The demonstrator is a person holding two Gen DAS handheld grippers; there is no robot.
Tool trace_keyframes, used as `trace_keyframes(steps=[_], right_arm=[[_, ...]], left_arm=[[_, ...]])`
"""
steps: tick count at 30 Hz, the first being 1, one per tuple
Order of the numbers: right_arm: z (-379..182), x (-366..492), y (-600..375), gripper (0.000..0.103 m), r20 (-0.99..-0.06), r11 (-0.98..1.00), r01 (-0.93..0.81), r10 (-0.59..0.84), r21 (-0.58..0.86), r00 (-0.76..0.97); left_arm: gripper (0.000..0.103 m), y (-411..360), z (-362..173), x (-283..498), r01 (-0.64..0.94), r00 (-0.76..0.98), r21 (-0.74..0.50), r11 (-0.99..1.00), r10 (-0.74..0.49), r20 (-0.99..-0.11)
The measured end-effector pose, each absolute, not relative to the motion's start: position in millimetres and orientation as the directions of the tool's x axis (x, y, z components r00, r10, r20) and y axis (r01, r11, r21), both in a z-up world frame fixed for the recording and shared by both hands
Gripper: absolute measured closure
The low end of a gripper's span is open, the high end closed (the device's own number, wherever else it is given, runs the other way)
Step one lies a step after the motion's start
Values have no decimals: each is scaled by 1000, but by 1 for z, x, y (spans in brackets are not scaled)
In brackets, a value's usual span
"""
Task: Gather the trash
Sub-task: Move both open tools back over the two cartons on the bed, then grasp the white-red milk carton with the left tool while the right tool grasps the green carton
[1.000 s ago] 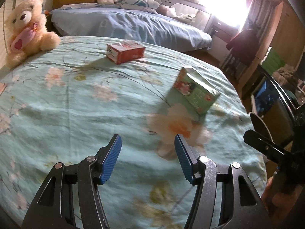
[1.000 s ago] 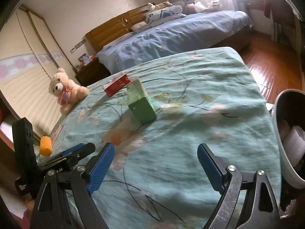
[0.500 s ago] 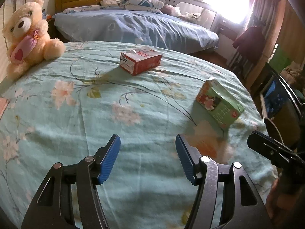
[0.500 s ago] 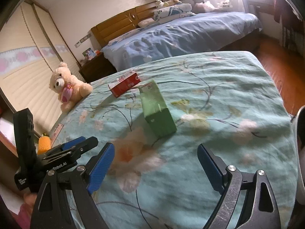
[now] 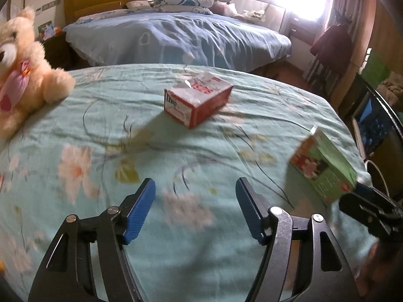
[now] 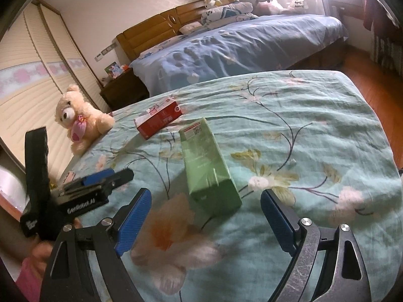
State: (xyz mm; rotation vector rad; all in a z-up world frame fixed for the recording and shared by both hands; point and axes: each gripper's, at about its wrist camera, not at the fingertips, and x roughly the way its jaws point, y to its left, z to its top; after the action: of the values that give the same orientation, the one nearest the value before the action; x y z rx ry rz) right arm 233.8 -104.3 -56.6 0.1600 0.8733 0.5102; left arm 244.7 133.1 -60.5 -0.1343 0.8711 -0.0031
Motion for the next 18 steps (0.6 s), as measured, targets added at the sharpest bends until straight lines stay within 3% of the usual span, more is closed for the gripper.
trace_keyframes(steps=[6,10,18], right_arm=[[-64,243,-99,16,-710,879,-352,469,321,526],[-65,250,-98,24,-712,883,-345,462,317,528],[-66,257,-98,37,-711,894,-323,444,311,546]], left_arm=[[29,147,-64,278,-40,631,-121,992,-69,-773],[23,149,-64,301,-29,632,-86,996,-48,-774],[23,140,-65,333,21,630,-46,999,-49,-775]])
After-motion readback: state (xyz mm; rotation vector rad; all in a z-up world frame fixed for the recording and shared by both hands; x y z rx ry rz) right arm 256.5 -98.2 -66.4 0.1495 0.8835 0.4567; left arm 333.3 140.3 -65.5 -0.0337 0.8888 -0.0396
